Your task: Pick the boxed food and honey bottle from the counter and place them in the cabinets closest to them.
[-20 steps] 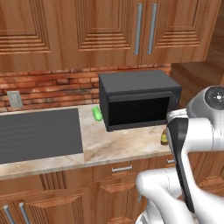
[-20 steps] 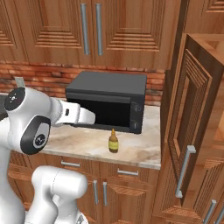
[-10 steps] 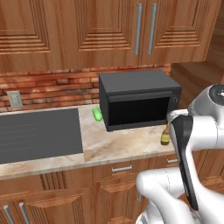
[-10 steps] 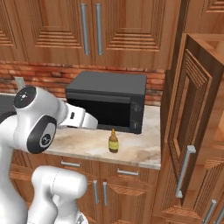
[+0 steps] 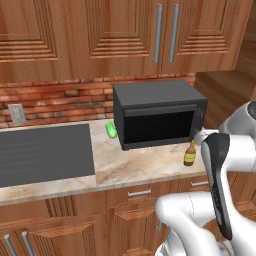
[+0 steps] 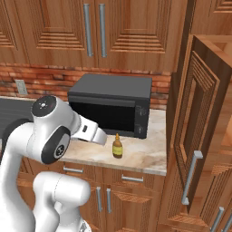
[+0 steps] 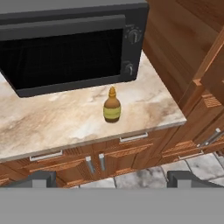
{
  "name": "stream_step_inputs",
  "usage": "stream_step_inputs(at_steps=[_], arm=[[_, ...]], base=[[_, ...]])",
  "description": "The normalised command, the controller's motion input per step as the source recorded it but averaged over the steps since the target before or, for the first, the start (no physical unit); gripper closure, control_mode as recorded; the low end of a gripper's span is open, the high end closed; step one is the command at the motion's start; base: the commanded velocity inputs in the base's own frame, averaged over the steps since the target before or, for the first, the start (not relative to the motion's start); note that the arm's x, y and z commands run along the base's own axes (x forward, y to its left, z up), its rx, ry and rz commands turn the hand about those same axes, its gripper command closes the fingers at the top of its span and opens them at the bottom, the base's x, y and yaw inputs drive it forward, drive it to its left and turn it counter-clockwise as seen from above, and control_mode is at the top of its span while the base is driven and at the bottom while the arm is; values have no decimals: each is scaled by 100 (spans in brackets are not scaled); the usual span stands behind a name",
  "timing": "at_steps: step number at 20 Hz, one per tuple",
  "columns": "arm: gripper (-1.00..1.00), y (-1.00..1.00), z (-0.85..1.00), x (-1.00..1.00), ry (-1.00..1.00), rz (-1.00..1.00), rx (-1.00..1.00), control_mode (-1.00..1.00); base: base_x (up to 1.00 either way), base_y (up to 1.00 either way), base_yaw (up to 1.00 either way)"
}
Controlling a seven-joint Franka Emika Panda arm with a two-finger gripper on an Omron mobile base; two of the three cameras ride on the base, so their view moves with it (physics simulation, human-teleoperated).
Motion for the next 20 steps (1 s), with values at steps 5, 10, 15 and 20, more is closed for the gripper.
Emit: stream_step_inputs(at_steps=[5, 10, 15, 20], arm=[[-100, -11, -26, 1, 1, -3, 8, -100], [-100, -8, -24, 11, 2, -4, 7, -100], [-100, -5, -19, 22, 1, -4, 3, -100], [-100, 0, -12, 32, 0, -4, 0, -100]], base=[[0, 0, 0], [0, 0, 0], [0, 0, 0], [0, 0, 0]])
